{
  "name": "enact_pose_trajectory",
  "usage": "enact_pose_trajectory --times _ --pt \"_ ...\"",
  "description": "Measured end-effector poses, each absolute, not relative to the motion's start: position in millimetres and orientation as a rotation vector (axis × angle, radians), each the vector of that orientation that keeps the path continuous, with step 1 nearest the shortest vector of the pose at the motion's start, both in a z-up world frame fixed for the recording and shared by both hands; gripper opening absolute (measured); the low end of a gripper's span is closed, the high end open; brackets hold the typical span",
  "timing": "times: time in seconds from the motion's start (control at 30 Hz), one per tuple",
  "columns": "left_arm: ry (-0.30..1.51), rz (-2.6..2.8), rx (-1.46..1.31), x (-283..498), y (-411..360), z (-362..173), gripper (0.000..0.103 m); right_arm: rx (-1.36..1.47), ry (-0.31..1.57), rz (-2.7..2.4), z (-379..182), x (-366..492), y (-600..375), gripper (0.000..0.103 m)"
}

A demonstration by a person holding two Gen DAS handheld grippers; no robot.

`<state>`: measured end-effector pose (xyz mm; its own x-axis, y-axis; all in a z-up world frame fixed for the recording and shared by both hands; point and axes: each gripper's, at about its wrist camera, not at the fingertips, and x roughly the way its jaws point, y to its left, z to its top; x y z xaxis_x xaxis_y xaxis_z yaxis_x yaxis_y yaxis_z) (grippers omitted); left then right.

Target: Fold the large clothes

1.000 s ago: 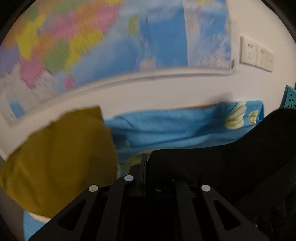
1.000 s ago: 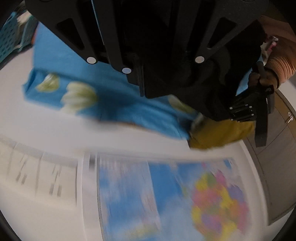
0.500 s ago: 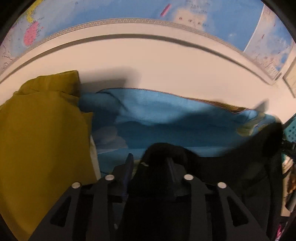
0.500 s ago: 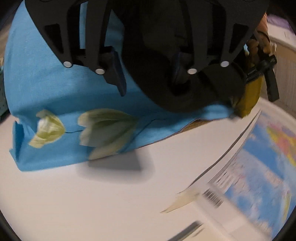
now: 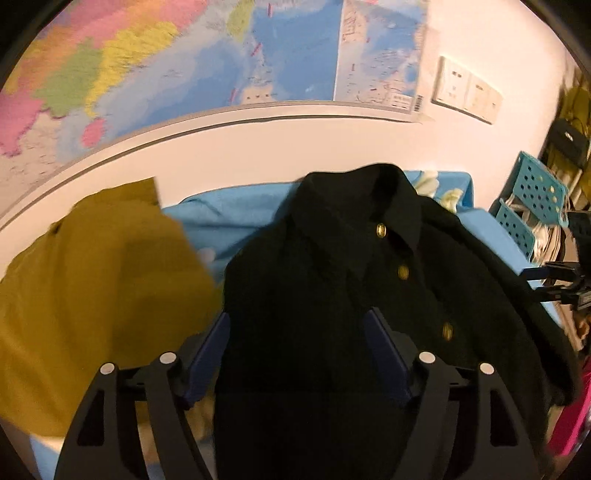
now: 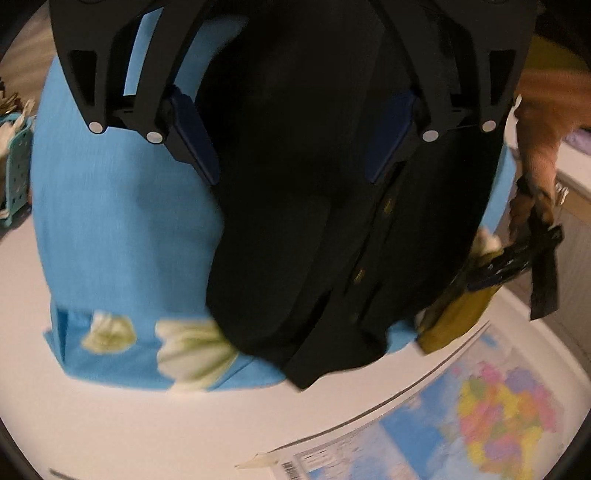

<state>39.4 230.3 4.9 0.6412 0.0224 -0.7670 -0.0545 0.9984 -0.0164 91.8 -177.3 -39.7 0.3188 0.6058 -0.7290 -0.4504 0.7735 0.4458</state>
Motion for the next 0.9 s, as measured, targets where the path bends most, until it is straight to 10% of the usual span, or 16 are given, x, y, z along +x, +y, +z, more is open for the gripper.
enact_pose_trajectory --times 0.13,0.27,0.33,0.53,0.73,0.8,0.87,0.9 --pt "0.881 0.074 -0.026 7 234 -7 0.076 0.130 1.015 0.749 -45 50 -176 0.076" --pt "0.910 0.070 -0.053 -22 235 -20 0.076 0.047 0.973 0.695 -38 38 -179 0.009" --pt "0.926 0.083 -0.039 -31 235 -27 0.076 0.046 0.916 0.648 -20 42 -190 0.007" --pt "0.929 0.126 -0.027 -43 241 -28 0.076 0.133 0.715 0.386 41 84 -263 0.006" --pt "0.956 0.158 -0.034 -49 251 -36 0.076 0.135 0.932 0.225 -41 135 -278 0.010" --pt "0.973 0.151 -0.039 -52 253 -41 0.080 0.152 0.967 0.216 -57 134 -280 0.023" --pt "0.985 0.156 -0.033 -56 254 -44 0.081 0.174 0.955 0.145 -54 127 -287 0.067" --pt "0.988 0.152 -0.035 -58 255 -44 0.081 0.213 0.933 0.168 -49 116 -290 0.070"
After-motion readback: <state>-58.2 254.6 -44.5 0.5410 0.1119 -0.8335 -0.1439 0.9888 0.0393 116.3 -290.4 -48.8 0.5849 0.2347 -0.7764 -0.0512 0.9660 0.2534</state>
